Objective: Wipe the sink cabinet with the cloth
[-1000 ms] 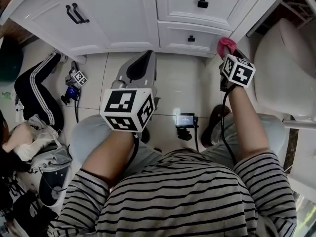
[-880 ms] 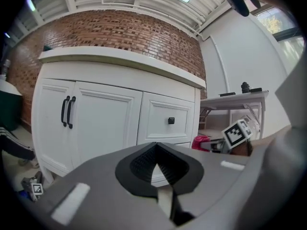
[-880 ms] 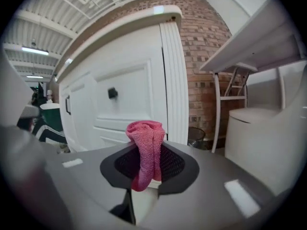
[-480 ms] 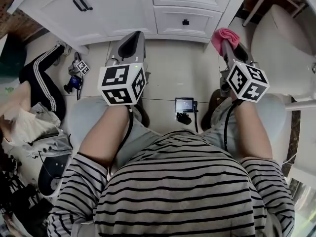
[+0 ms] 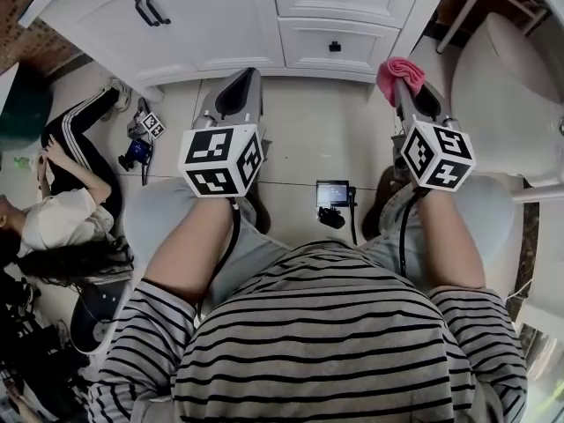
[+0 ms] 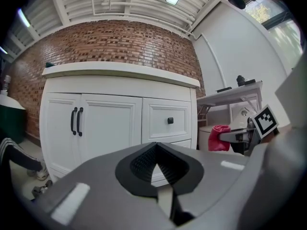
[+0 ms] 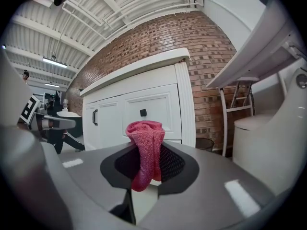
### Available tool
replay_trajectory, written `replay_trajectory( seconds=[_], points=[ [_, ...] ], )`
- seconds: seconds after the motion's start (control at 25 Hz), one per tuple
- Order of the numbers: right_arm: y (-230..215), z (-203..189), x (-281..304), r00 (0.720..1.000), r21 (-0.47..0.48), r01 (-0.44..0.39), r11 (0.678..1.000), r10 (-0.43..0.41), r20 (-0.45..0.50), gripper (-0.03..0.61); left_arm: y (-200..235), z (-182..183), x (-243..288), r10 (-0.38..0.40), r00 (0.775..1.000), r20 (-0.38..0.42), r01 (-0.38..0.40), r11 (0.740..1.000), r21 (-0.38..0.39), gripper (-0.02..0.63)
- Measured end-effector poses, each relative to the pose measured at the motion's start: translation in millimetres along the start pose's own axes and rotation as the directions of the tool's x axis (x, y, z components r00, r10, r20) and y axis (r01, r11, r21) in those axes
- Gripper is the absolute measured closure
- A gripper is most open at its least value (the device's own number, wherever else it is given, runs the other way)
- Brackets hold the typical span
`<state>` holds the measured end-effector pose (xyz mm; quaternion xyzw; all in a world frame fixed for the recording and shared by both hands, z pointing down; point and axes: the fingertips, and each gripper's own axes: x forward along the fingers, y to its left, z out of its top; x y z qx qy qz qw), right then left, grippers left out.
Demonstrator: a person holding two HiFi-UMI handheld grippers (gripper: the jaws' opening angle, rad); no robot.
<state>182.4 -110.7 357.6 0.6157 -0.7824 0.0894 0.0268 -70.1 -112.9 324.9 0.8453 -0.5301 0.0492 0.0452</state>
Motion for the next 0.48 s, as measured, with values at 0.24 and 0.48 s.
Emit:
replay_trajectory(
  seconds=[0.24, 0.48],
  points=[
    [3.4, -2.0, 5.5, 1.000, 0.002, -0.007, 1.000, 0.007, -0.003, 0.491, -0.6, -0.2, 5.1, -0.013, 1.000, -0.001, 0.013, 1.000, -0.023, 0.614],
    [5.5, -4.0, 0.9, 1.000, 0.009, -0.012, 1.000, 0.012, 0.001, 0.491, -7.4, -1.2, 1.6, -0.028, 1.000, 0.004, 0.028, 0.999, -0.029, 0.614]
  ],
)
